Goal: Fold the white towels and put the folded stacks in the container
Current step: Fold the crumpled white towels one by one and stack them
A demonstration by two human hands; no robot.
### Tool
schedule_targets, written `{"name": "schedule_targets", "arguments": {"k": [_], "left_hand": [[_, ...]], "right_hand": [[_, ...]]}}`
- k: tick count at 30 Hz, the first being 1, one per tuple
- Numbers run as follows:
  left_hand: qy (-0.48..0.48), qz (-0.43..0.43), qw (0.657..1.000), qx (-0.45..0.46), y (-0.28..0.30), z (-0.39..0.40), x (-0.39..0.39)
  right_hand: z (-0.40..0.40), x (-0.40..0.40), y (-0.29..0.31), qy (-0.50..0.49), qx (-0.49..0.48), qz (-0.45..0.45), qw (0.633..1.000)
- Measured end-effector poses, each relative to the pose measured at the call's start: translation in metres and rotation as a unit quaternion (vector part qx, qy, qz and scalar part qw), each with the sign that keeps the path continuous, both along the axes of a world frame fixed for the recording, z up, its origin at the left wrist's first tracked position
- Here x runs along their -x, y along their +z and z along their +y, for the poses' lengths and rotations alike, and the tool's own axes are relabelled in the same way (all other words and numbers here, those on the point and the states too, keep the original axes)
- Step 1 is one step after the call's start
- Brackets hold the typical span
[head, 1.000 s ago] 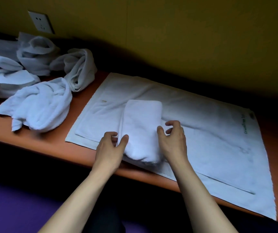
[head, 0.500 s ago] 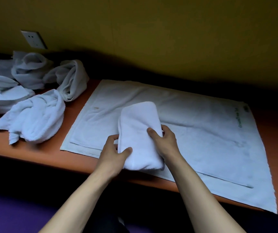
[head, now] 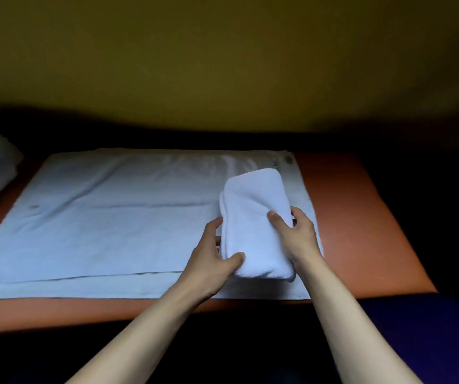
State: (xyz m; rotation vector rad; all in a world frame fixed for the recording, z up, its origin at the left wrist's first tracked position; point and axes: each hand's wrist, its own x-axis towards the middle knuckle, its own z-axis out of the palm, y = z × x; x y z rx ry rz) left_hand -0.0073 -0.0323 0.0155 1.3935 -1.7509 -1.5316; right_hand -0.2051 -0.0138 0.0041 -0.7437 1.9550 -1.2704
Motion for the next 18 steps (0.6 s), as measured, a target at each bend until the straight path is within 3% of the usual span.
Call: {"name": "schedule_targets", "arguments": {"k": [7,13,16,18], "left_hand": [[-0.120,0.000,0.989,0.092,-0.010,0.007,0.106],[-0.163,0.000,0.971,0.173,-0.015,-0.014,0.190],[-0.223,-0.089,0.949,0.204,-0.029,-0.026,0.222],[-0.274,-0.198,0.901,0.273,-0.042,-0.028,0.234]], "right_hand": [[0.022,0.109,0.000,-0.041,0.010,0.053,0.998],[0.009,0.194,0.000,-0.076,0.042,0.145,0.986],[-0.002,0.227,-0.005,-0.078,-0.029,0.224,0.971],[0.003,0.233,-0.011,-0.072,-0.086,0.303,0.946]]}}
